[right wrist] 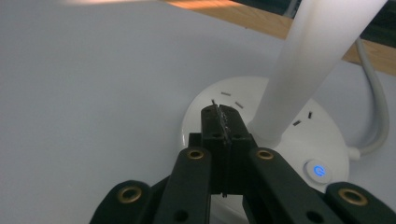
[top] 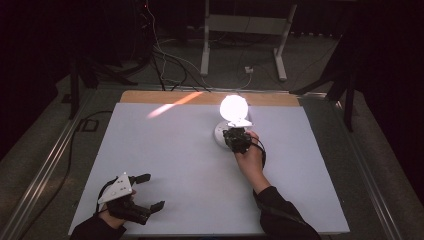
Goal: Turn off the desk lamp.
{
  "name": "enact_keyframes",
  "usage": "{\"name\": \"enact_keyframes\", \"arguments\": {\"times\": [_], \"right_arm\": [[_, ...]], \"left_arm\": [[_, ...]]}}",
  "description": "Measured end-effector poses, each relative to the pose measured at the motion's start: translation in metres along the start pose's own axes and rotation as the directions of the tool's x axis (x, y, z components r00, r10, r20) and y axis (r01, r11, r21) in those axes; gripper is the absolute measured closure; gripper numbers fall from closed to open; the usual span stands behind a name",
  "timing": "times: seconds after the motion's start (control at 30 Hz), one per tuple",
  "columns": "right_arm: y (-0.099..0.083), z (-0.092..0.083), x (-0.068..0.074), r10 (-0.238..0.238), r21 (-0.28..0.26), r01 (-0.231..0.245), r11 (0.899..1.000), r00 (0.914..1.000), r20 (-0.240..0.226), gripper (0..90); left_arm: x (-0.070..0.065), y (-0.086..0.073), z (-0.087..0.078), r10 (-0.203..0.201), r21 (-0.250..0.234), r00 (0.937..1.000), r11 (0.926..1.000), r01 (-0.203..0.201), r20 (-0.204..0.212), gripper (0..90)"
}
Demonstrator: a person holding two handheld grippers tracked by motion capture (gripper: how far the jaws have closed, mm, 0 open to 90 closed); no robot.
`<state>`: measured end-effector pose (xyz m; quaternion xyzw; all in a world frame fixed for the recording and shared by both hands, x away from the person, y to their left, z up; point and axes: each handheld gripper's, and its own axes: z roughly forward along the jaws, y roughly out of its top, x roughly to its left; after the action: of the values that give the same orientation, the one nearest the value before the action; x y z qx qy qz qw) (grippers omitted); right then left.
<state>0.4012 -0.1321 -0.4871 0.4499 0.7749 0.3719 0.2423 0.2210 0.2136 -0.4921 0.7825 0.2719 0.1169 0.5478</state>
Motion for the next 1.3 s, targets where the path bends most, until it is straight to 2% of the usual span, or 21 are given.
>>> {"name": "enact_keyframes", "arguments": {"times": [0.47,0.6,0.67,0.83,0.9,1.13,1.23,1.3], "right_arm": [[-0.009,0.007,0.0,-0.007,0.031,0.007,0.999,0.9999,0.008,89.7],[-0.012,0.01,0.001,-0.025,0.039,0.024,0.999,0.9995,0.021,89.7],[-0.013,0.01,0.001,-0.019,0.038,0.018,0.999,0.9996,0.021,89.7],[-0.013,0.01,0.003,-0.048,0.041,0.047,0.998,0.998,0.041,89.8],[-0.013,0.01,0.002,-0.032,0.044,0.031,0.999,0.9989,0.033,89.7],[-0.008,0.007,0.002,-0.024,0.039,0.023,0.999,0.9997,0.007,89.6],[-0.003,0.001,0.002,-0.009,0.015,0.01,1.0,0.9998,-0.017,88.6],[0.0,-0.004,0.003,-0.006,0.004,0.007,1.0,0.9985,-0.053,84.6]], "left_arm": [[0.0,0.0,0.0,0.003,0.003,1.0,1.0,-0.003,-0.002,0.5],[0.0,0.0,0.0,0.001,0.002,1.0,1.0,-0.001,-0.001,0.5],[-0.001,0.0,0.0,0.002,0.003,1.0,1.0,-0.002,-0.002,0.5],[-0.001,0.0,0.001,0.004,0.004,1.0,1.0,-0.004,-0.001,0.5],[-0.001,0.0,0.001,0.006,0.004,1.0,1.0,-0.006,0.0,0.5],[0.0,0.0,0.0,0.002,0.001,1.0,1.0,-0.002,-0.002,0.5],[0.0,0.0,0.0,0.001,0.002,1.0,1.0,-0.001,-0.003,0.5],[-0.001,0.0,0.0,0.004,0.002,1.0,1.0,-0.004,-0.002,0.5]]}}
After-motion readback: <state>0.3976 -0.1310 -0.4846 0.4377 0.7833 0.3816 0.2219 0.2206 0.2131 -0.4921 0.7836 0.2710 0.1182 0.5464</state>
